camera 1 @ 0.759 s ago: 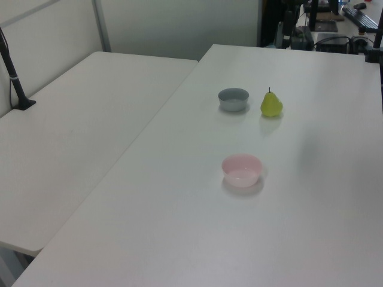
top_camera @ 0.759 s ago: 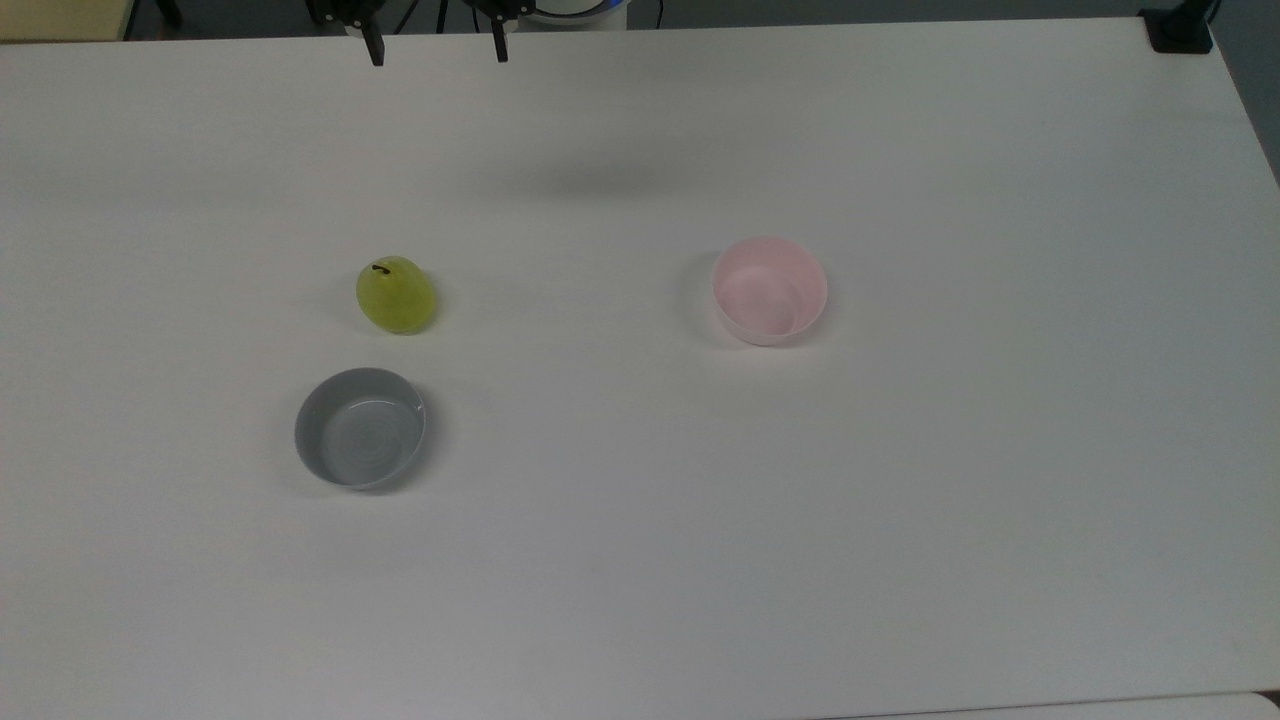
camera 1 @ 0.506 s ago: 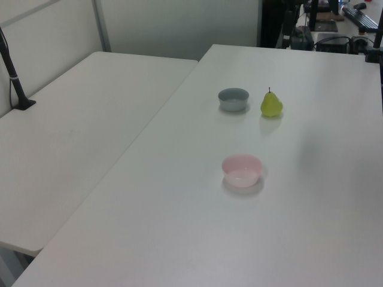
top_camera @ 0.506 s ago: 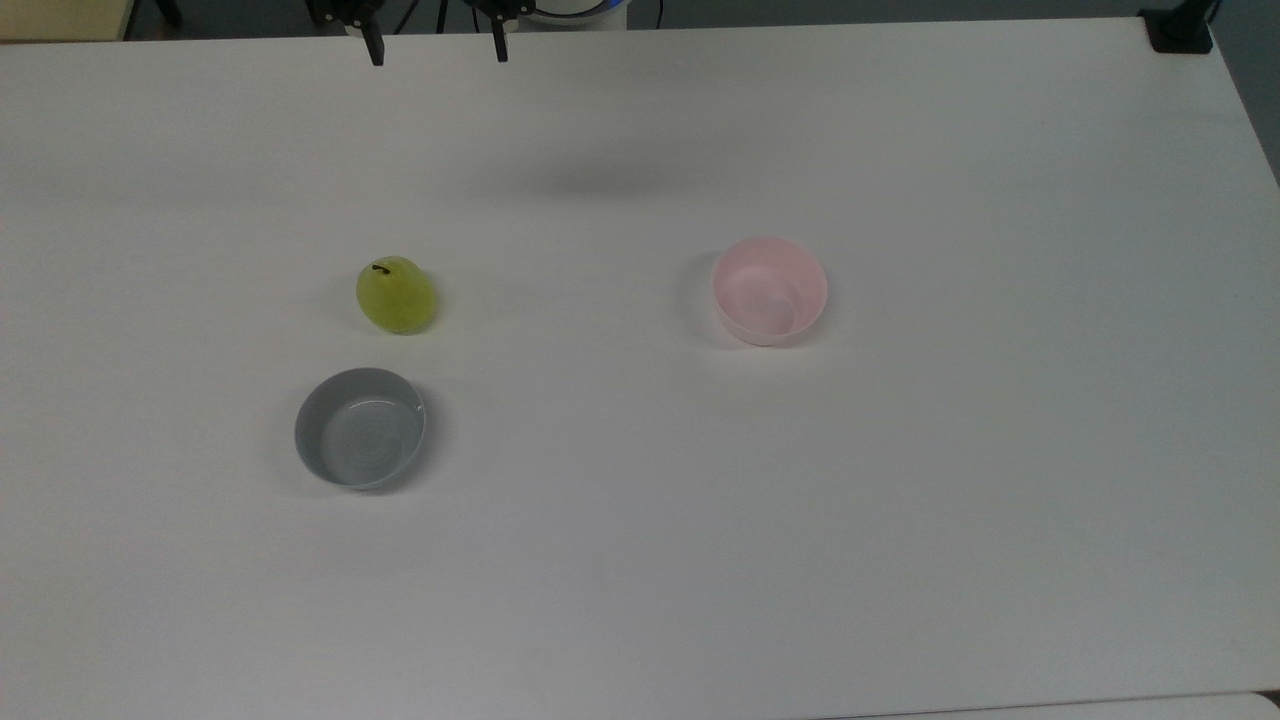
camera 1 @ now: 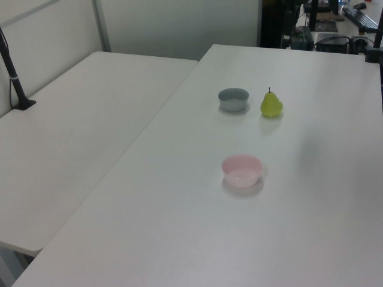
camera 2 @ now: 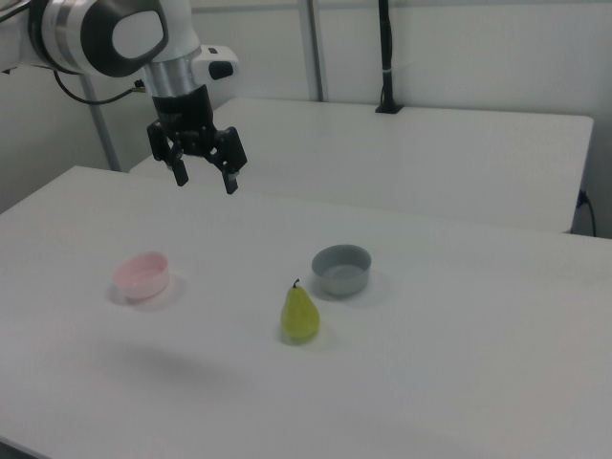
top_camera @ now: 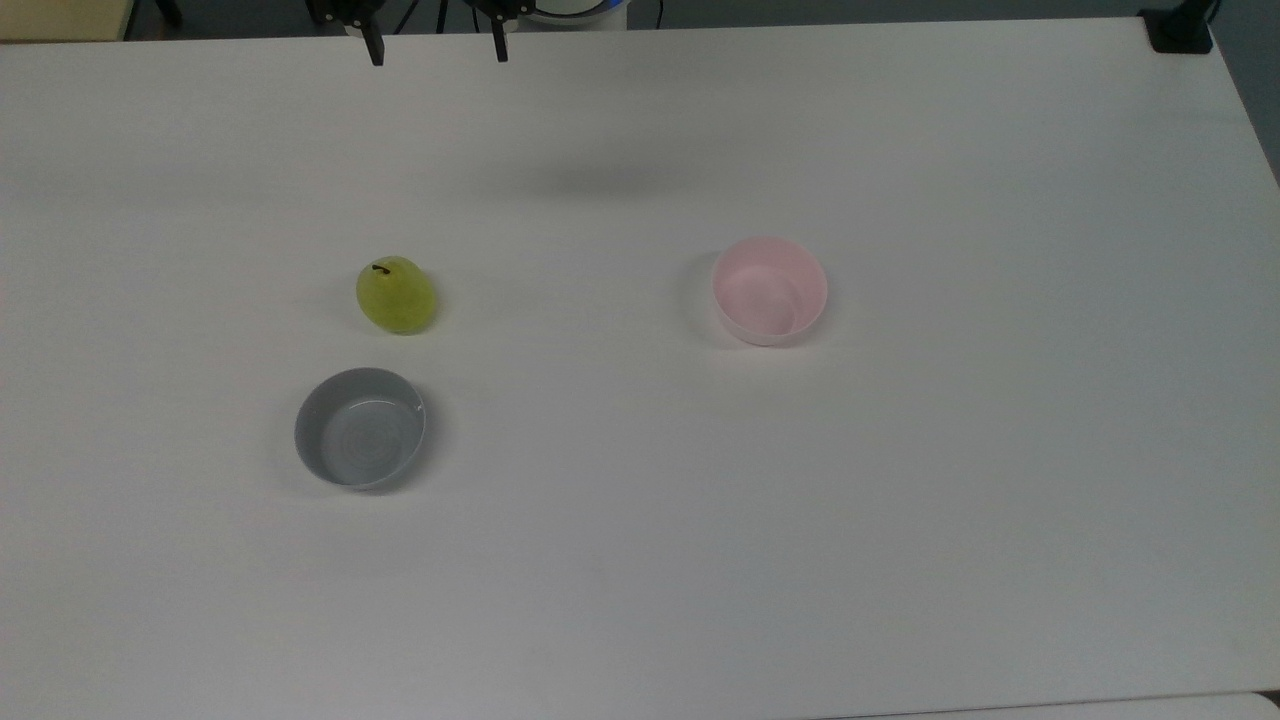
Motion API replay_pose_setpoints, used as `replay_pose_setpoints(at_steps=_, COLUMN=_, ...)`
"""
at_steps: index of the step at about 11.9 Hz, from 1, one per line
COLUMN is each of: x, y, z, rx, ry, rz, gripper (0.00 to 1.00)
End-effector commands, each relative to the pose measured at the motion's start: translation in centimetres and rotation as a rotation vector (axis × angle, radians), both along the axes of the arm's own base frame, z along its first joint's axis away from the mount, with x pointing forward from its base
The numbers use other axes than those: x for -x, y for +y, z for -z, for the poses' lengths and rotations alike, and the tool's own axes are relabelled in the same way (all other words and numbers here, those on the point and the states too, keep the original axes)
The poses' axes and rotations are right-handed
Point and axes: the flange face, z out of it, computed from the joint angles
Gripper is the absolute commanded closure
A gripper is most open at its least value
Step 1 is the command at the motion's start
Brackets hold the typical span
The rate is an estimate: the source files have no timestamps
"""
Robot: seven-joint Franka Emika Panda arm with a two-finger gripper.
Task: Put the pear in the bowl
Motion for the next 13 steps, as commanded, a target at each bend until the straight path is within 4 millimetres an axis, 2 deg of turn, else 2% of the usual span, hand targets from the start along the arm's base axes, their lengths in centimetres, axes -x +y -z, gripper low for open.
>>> replay_pose_setpoints(at_steps=1, x=-0.3, y=0.1, z=-0.3, rx=-0.016, ry=-0.017, rz=0.01, gripper=0.0)
replay_pose_setpoints(at_steps=4, x=-0.3, y=-0.2, z=0.1, rx=-0.008, ry=-0.008, rz=-0.054, gripper=0.0)
replay_pose_setpoints(at_steps=7, x=-0.8, y=-2.2, z=1.5, rx=0.023, ry=0.013, rz=-0.286, gripper=0.0)
replay_pose_setpoints(at_steps=8, x=-0.8, y=-3.6, z=1.6, rx=0.049, ry=0.024, rz=-0.296, gripper=0.0)
replay_pose_setpoints(at_steps=9, x=-0.9, y=-4.1, z=2.3, rx=0.082, ry=0.047, rz=-0.296, gripper=0.0)
replay_pose_setpoints(at_steps=10, x=-1.4, y=-4.5, z=4.1, rx=0.104, ry=0.085, rz=-0.293, gripper=0.0)
replay_pose_setpoints(at_steps=12, x=-3.1, y=-7.8, z=7.4, rx=0.111, ry=0.057, rz=-0.25, gripper=0.0)
replay_pose_setpoints(at_steps=13, x=-3.6, y=-8.9, z=10.2, rx=0.112, ry=0.056, rz=-0.232, gripper=0.0)
